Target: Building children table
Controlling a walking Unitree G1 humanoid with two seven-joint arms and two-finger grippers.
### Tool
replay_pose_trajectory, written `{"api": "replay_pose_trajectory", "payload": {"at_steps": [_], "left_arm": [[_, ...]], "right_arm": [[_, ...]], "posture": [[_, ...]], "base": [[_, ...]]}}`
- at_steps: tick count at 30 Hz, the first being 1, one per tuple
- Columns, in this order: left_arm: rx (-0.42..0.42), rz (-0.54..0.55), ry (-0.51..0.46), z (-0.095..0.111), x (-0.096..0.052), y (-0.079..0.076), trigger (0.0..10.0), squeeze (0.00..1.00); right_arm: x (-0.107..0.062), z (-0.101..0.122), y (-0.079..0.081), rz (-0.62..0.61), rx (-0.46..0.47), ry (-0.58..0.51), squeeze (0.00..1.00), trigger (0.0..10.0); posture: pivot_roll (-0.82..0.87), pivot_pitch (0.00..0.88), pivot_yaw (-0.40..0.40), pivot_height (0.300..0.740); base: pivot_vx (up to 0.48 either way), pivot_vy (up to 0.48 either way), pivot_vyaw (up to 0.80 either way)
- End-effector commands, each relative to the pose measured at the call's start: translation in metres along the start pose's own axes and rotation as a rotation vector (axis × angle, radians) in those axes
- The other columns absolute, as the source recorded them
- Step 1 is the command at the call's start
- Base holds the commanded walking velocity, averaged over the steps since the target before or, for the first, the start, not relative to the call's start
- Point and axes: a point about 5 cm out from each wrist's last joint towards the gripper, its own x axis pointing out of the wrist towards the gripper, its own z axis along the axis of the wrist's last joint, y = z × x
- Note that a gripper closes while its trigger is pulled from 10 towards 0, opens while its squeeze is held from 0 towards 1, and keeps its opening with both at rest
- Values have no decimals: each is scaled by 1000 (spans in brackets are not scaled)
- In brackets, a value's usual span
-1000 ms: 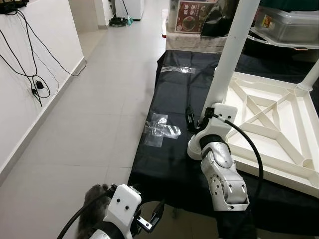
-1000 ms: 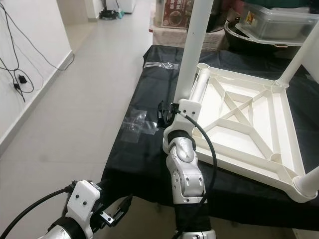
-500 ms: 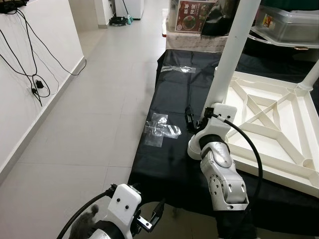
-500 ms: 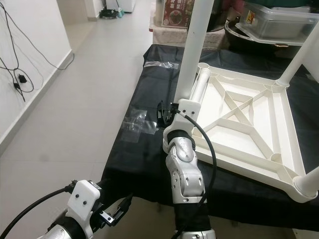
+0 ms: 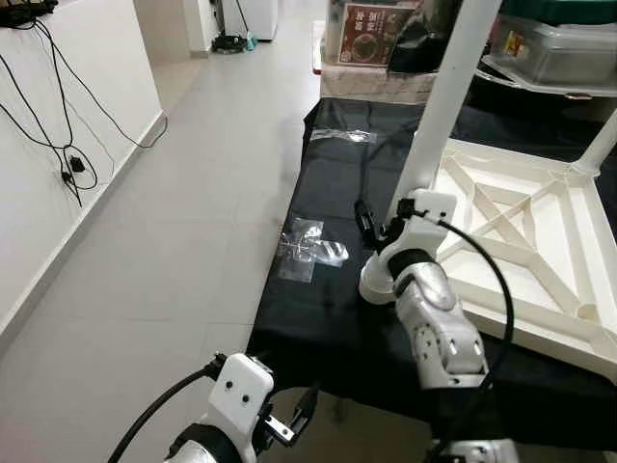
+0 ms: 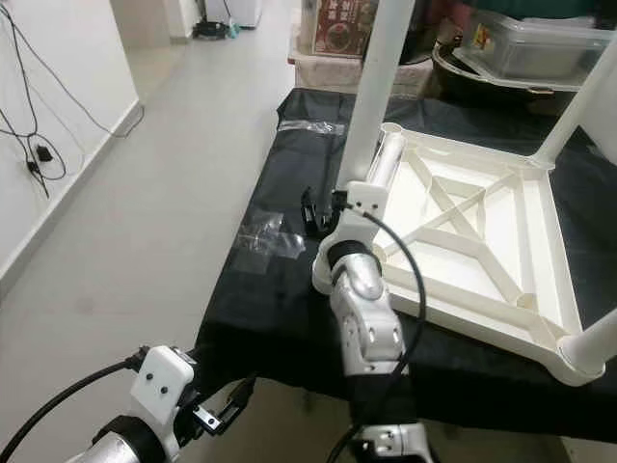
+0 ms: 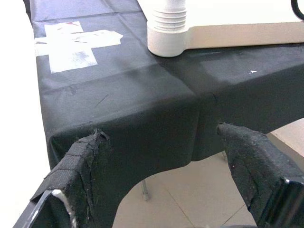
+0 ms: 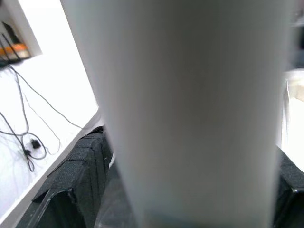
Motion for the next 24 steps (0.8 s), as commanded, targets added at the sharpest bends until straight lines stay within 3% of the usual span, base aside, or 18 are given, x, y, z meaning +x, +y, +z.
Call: {"api": "replay_pose_trajectory", "payload": {"at_steps": [1,7,14,18,21,24], "left_arm": [[-21,-2,12,-4,0,-1,10000,0],[-24,-4,13,-5,0,-2,10000,0],[-22,-7,15,-4,0,-2,10000,0],[-21,-7,15,-4,0,-1,10000,0],[-20,-5,14,-4,-1,-2,10000,0],[-20,-4,14,-4,-1,-2,10000,0]], "right_arm": [[2,3,0,42,28,-18,0,10000],[8,7,-16,144,21,-14,0,10000],[20,14,-32,420,23,46,0,10000],[23,16,-31,481,19,58,0,10000],[32,20,-23,744,40,136,0,10000],[33,21,-20,807,50,155,0,10000]], "posture": [[103,101,-58,740],[103,101,-58,740],[112,116,-52,740],[113,114,-53,740],[129,114,-62,740],[129,114,-62,740]], "base": [[0,0,0],[0,0,0],[0,0,0],[0,0,0],[0,0,0],[0,0,0]]}}
